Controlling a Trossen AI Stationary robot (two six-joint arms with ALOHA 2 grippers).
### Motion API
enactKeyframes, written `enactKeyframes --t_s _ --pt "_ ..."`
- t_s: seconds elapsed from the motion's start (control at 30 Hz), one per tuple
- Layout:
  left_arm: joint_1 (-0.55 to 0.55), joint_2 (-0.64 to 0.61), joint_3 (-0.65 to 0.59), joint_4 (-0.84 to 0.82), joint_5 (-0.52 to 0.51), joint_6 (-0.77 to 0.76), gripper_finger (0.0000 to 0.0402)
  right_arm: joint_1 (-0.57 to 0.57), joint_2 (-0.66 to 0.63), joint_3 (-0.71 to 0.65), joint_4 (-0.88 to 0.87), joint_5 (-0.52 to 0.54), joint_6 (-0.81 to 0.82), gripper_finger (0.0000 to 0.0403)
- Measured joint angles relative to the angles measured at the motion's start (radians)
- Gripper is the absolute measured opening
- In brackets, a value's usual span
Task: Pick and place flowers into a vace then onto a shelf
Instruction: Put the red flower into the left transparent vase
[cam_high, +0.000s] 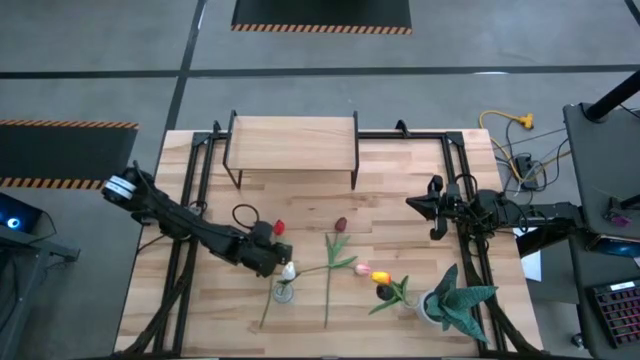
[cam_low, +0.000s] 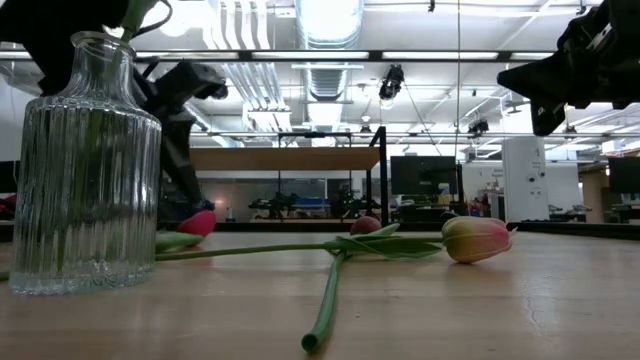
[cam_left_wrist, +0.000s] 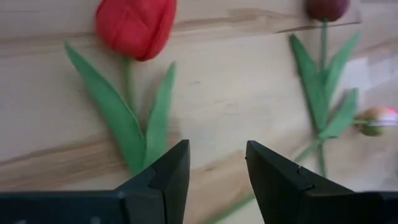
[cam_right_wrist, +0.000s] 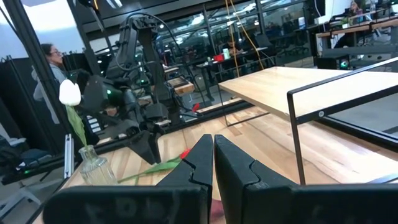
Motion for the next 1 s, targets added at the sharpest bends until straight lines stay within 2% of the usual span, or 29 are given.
enactKeyframes --t_s 0.27,0.47,0.63,1.0 --pt "0.0 -0.006 0.006 -0.001 0.004 0.064 0.0149 0.0 0.0 0.0 -0.001 0.0 0.0 0.0009" --pt "0.0 -0.048 0.006 -0.011 0.004 0.082 0.0205 0.0 0.0 0.0 -0.001 0.0 0.0 0.0009" --pt "0.001 -0.053 0.004 -0.113 0.051 0.073 0.0249 0.0 0.0 0.0 -0.001 0.0 0.0 0.0009" --pt "0.018 -0.035 -0.016 -0.177 0.072 0.03 0.0255 0.0 0.002 0.0 -0.001 0.001 0.0 0.0009"
